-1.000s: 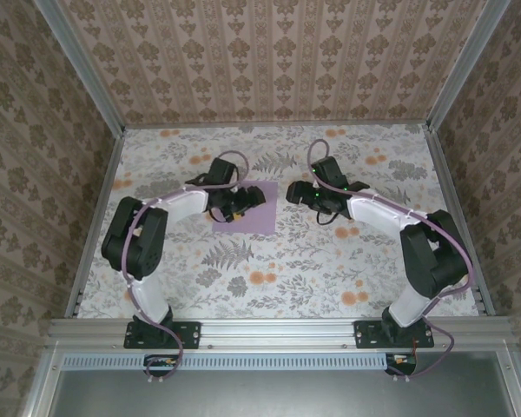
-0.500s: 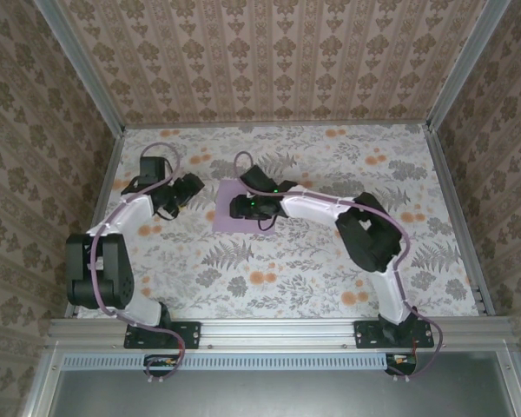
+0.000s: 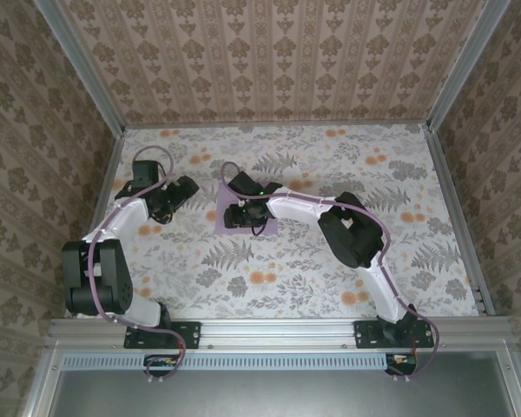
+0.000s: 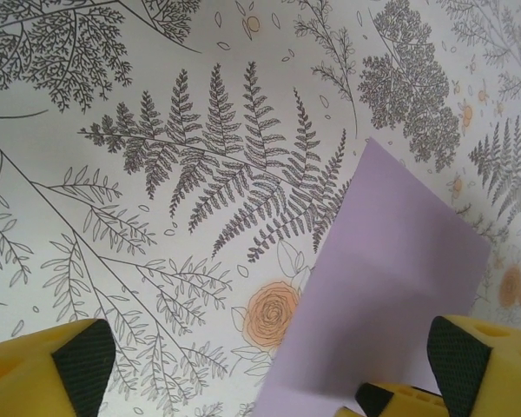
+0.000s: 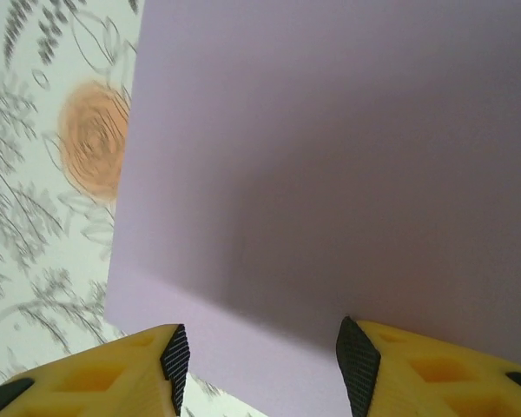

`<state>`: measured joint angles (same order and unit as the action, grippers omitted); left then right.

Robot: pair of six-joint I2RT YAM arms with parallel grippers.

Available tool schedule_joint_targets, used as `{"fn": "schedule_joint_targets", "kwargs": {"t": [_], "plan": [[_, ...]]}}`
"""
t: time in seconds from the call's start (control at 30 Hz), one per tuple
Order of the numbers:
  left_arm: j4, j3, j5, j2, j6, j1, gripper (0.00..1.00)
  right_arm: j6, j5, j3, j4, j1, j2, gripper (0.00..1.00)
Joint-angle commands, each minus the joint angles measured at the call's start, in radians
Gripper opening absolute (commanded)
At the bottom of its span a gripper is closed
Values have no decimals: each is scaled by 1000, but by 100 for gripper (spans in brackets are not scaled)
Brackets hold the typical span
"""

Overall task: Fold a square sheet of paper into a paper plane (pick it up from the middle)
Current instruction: Move the square sheet of paper to the center of the table, then first fold in half a square sheet of paper at the center of the table.

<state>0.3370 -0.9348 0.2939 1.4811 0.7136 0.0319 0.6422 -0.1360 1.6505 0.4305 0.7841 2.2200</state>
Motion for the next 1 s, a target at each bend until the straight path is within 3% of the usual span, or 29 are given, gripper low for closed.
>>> {"fn": "schedule_joint_targets", "kwargs": {"t": [0.0,0.27,0.5,0.67,0.83,0.97], "plan": [[13,3,-22,16,-25,-6,100,-117,22,-147,198,-16,-65,55],[11,-4,-25,17,-58,-6,100,-306,56,-456,328,-76,-289,55],[-6,-3,14,22,-39,1,100,-246,155,-283,345,-80,-393,67],[7,3,23,10,-42,8,100,-294,224,-152,383,-107,-261,76],[15,3,29,8,-42,18,100,-352,245,-59,419,-115,-169,98],[13,2,27,11,-37,29,100,-363,222,-77,392,-120,-163,100]]}}
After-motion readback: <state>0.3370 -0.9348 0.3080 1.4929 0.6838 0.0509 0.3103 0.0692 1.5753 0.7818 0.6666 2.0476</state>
